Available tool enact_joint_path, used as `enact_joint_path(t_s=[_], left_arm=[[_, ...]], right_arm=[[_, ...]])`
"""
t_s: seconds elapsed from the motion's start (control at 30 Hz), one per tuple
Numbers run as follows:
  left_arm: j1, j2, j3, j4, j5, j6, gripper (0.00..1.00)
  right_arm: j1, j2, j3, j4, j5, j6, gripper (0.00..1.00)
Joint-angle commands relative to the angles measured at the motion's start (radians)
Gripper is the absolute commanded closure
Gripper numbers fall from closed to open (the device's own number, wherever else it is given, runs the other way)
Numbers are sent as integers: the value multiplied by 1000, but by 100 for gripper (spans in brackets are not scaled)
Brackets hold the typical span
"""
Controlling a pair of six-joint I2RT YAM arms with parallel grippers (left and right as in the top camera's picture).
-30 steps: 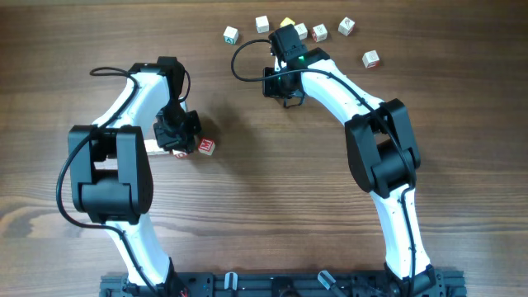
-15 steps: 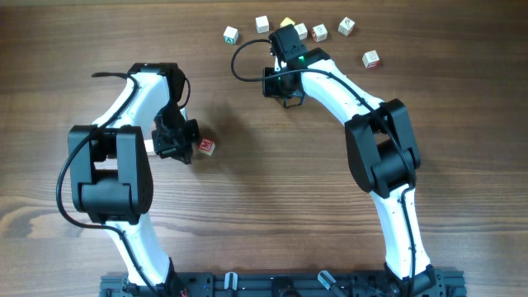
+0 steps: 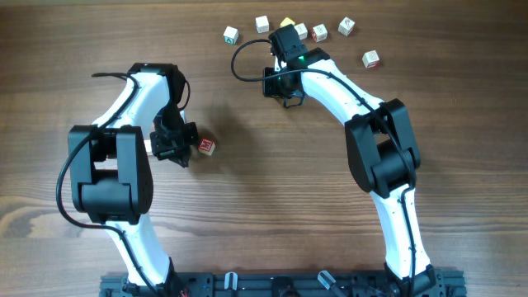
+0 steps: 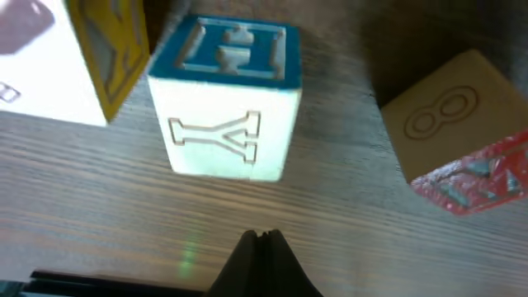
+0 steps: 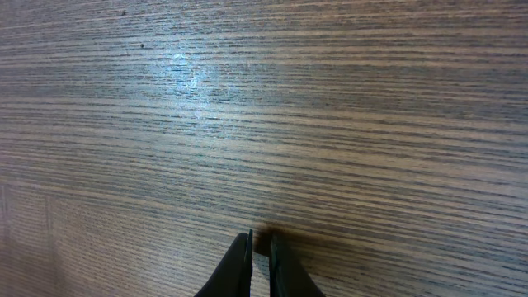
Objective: Form a horizontal line
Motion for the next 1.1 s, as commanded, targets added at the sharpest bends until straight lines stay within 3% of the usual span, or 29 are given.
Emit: enact_joint_path(t_s=[0.0, 0.87, 1.07], left_arm=[[3, 11, -1, 42, -21, 8, 96], [3, 11, -1, 117, -110, -26, 96], [3, 10, -1, 114, -98, -25, 96]], right_arm=[[2, 36, -43, -14, 55, 3, 89], [2, 36, -43, -16, 56, 3, 89], [2, 36, -43, -22, 55, 3, 94]])
